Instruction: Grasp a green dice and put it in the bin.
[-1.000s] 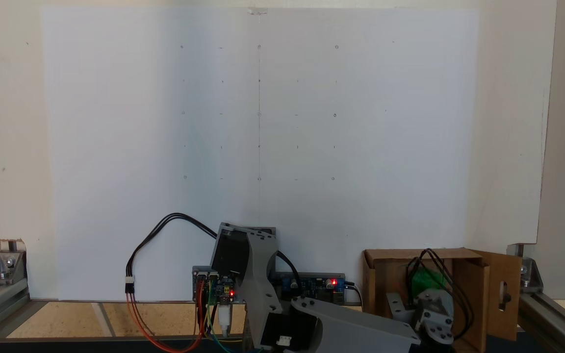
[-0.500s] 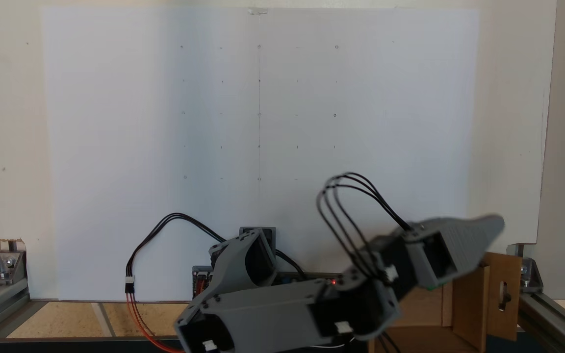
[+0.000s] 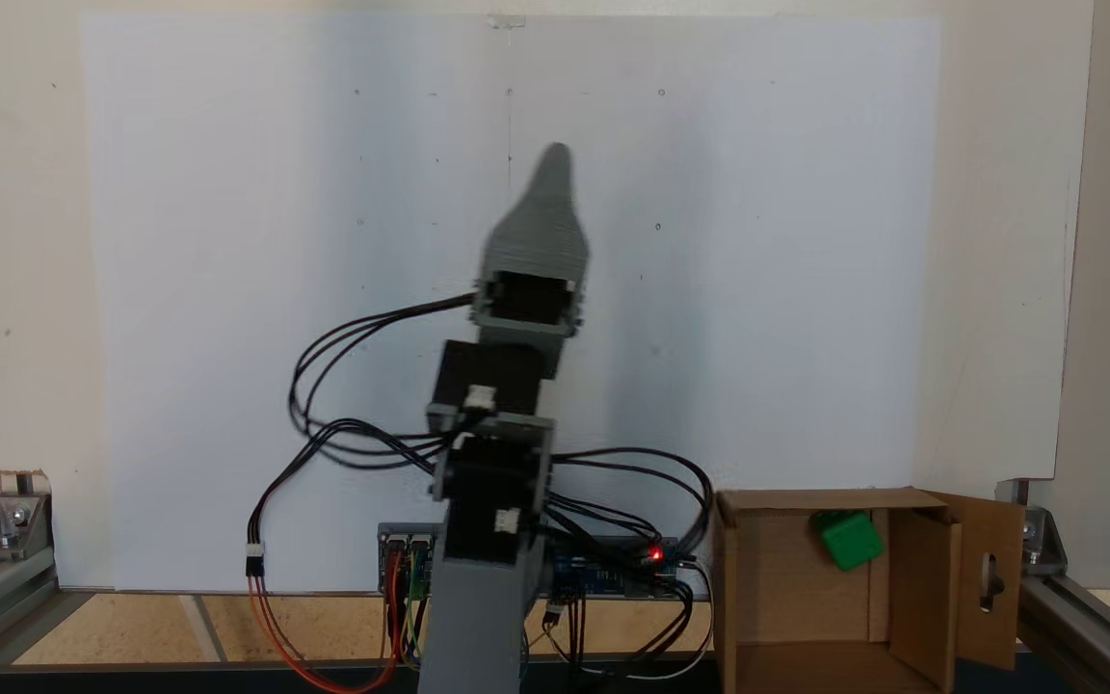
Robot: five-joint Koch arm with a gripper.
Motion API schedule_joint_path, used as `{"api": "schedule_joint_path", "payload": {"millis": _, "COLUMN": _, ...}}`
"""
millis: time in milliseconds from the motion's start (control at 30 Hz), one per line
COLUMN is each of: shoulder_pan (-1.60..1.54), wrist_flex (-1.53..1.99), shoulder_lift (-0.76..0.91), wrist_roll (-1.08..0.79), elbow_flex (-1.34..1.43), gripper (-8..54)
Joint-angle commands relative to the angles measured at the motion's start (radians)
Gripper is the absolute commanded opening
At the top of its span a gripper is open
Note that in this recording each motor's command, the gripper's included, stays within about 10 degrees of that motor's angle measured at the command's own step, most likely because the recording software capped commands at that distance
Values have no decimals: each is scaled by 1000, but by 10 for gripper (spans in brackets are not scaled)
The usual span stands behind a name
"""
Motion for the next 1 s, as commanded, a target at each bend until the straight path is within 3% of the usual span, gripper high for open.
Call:
{"api": "schedule_joint_path", "payload": {"millis": 0, "shoulder_pan": -80, "wrist_flex": -164, "shoulder_lift": 94, "wrist_roll": 46, "elbow_flex": 18, "gripper": 432}}
{"api": "schedule_joint_path", "payload": {"millis": 167, "shoulder_pan": -91, "wrist_flex": -379, "shoulder_lift": 225, "wrist_roll": 44, "elbow_flex": 187, "gripper": 439}}
{"api": "schedule_joint_path", "payload": {"millis": 567, "shoulder_pan": -12, "wrist_flex": -882, "shoulder_lift": 230, "wrist_roll": 29, "elbow_flex": 755, "gripper": 432}}
{"api": "schedule_joint_path", "payload": {"millis": 967, "shoulder_pan": -17, "wrist_flex": -1371, "shoulder_lift": 230, "wrist_roll": 28, "elbow_flex": 1045, "gripper": 433}}
